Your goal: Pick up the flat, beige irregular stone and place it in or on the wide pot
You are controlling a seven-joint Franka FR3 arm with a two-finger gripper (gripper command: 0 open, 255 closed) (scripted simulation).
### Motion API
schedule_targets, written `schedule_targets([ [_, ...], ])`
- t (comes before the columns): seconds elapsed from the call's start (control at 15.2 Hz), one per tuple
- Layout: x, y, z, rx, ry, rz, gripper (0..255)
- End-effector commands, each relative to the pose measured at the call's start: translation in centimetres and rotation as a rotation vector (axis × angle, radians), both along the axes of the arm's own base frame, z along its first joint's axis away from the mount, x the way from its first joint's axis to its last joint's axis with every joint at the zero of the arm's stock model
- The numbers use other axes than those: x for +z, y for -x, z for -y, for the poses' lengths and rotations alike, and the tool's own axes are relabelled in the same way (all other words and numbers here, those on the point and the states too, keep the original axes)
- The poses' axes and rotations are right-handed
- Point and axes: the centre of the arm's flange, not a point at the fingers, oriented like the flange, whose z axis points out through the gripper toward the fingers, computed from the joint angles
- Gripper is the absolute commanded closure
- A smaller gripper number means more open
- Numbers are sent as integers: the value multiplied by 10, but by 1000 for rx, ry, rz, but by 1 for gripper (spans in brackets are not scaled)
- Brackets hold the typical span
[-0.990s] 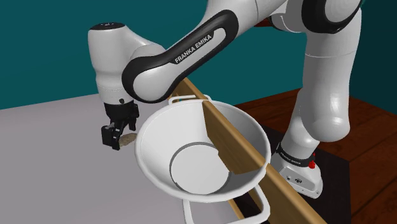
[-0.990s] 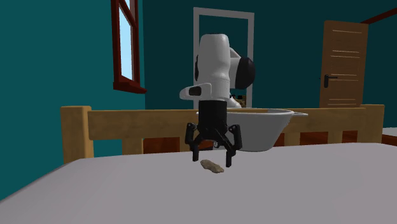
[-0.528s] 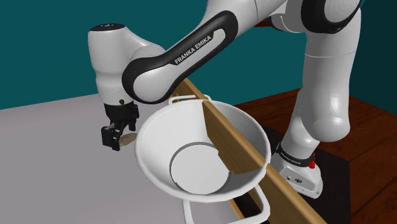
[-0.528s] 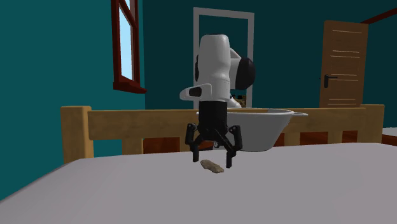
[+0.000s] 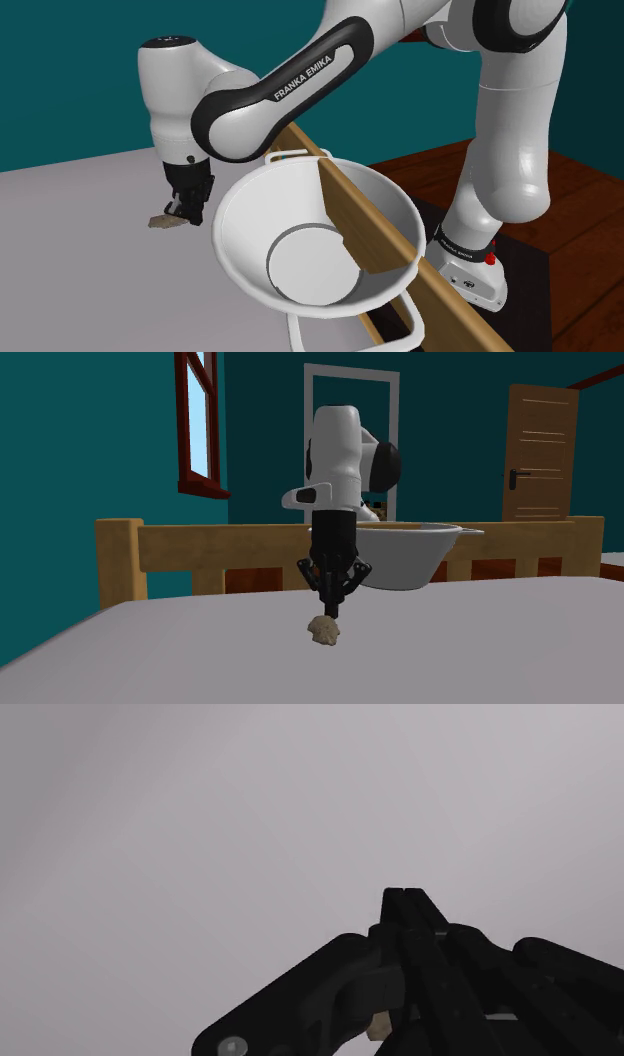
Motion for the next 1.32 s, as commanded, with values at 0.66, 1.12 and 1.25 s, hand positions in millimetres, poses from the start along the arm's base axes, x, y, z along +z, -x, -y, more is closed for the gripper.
schedule_targets([
  [0.66,17,-36,-42,20,76,14,0],
  [1.12,-7,-38,-43,20,76,14,0],
  [1.25,-7,-38,-43,20,76,14,0],
])
